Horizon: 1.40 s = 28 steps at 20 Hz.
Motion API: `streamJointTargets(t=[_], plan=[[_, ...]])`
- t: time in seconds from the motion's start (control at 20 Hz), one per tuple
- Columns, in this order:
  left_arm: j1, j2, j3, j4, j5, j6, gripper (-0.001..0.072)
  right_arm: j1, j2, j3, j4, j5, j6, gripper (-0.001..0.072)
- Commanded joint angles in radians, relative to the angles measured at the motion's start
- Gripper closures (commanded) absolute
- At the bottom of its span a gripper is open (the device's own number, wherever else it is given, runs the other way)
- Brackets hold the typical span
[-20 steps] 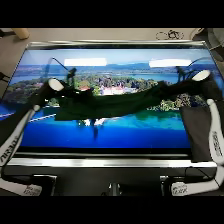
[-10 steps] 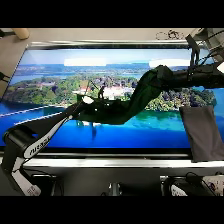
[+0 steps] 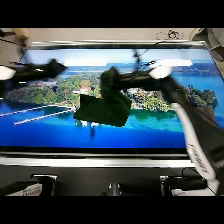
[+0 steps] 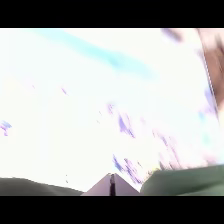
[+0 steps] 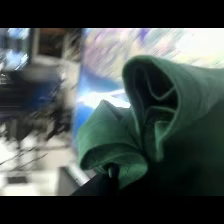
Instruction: Fold the shirts.
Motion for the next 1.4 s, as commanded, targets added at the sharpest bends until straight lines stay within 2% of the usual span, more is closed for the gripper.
streamJointTargets(t=[0.0, 0.05, 0.1, 0.15, 0.25, 0.35, 0.45, 0.55, 0.6, 0.65, 0.8, 1.0, 1.05, 1.1, 1.15, 1.2, 1.3, 1.35], plan=[[0.175, 0.193, 0.000, 0.100, -0.098, -0.021, 0.0678, 0.192, -0.259, 0.104, 0.201, -0.150, -0.047, 0.0666], [0.193, 0.221, 0.000, 0.103, -0.116, -0.020, 0.0678, 0.220, -0.313, 0.131, 0.238, -0.165, -0.047, 0.0407], [0.203, 0.243, 0.000, 0.107, -0.130, -0.020, 0.0678, 0.227, -0.351, 0.149, 0.271, -0.161, -0.048, -0.0004], [0.205, 0.256, 0.000, 0.114, -0.145, -0.021, 0.0678, 0.222, -0.364, 0.153, 0.269, -0.129, -0.051, 0.0036], [0.204, 0.269, 0.000, 0.141, -0.177, -0.020, 0.0678, 0.158, -0.346, 0.153, 0.183, 0.014, -0.050, 0.0040], [0.204, 0.267, 0.000, 0.178, -0.199, -0.020, 0.0677, 0.047, -0.291, 0.153, 0.005, 0.189, 0.004, 0.0041], [0.205, 0.266, -0.003, 0.218, -0.198, -0.020, 0.0677, -0.080, -0.217, 0.153, -0.294, 0.334, 0.092, 0.0041], [0.204, 0.267, -0.010, 0.240, -0.198, -0.020, 0.0677, -0.176, -0.182, 0.150, -0.684, 0.465, 0.200, 0.0042], [0.204, 0.266, -0.016, 0.240, -0.198, -0.020, 0.0677, -0.204, -0.185, 0.129, -0.785, 0.512, 0.242, 0.0043], [0.203, 0.266, -0.024, 0.240, -0.196, -0.019, 0.0677, -0.221, -0.191, 0.090, -0.772, 0.510, 0.238, 0.0043], [0.203, 0.267, -0.060, 0.236, -0.198, -0.021, 0.0677, -0.207, -0.237, -0.021, -0.599, 0.391, 0.190, 0.0037], [0.203, 0.267, -0.076, 0.235, -0.218, -0.043, 0.0677, -0.164, -0.323, -0.032, -0.435, 0.307, 0.148, 0.0046], [0.203, 0.268, -0.076, 0.235, -0.218, -0.043, 0.0677, -0.149, -0.330, -0.032, -0.386, 0.280, 0.130, 0.0093], [0.203, 0.268, -0.076, 0.235, -0.218, -0.044, 0.0677, -0.137, -0.331, -0.031, -0.357, 0.251, 0.120, 0.0234], [0.203, 0.268, -0.076, 0.235, -0.217, -0.047, 0.0677, -0.135, -0.331, -0.030, -0.319, 0.238, 0.111, 0.0483], [0.203, 0.268, -0.076, 0.235, -0.217, -0.047, 0.0677, -0.142, -0.330, -0.021, -0.266, 0.256, 0.087, 0.0677], [0.203, 0.267, -0.076, 0.235, -0.213, -0.046, 0.0677, -0.192, -0.298, 0.020, -0.171, 0.319, -0.013, 0.0693], [0.203, 0.267, -0.076, 0.236, -0.213, -0.045, 0.0677, -0.233, -0.265, 0.047, -0.158, 0.346, -0.018, 0.0693]])
